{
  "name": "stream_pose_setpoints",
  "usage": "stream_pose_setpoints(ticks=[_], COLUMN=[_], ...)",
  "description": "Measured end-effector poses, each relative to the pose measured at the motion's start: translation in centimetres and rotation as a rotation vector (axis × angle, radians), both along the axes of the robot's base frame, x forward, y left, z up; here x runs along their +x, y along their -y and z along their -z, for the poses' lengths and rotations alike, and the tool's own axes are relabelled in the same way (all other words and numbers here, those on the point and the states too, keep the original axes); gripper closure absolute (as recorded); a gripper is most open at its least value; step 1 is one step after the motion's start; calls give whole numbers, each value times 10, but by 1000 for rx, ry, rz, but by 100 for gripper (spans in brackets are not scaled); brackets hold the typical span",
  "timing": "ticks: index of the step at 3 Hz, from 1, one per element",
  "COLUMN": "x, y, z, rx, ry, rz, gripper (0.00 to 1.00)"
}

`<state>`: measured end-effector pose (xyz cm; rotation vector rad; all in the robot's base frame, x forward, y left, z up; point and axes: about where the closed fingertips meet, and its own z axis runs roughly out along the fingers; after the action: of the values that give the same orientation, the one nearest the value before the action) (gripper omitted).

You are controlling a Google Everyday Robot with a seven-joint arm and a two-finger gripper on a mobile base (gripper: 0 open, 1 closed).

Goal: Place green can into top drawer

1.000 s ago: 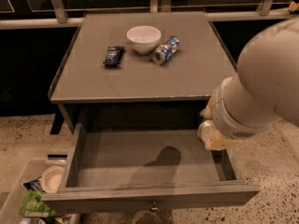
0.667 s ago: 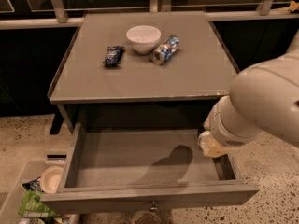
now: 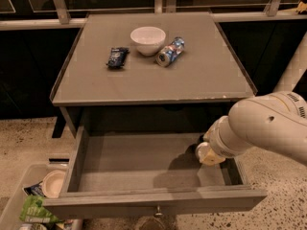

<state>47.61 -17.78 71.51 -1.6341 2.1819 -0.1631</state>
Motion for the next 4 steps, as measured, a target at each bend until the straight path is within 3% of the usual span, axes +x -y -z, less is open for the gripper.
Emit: stream_pose_setpoints(ticks=[1, 2, 4], x=[0, 0, 0], y=[0, 0, 0], z=[0, 0, 0], rx=[0, 0, 0], ry=[-1, -1, -1], rz=[0, 0, 0], gripper=[100, 82, 36])
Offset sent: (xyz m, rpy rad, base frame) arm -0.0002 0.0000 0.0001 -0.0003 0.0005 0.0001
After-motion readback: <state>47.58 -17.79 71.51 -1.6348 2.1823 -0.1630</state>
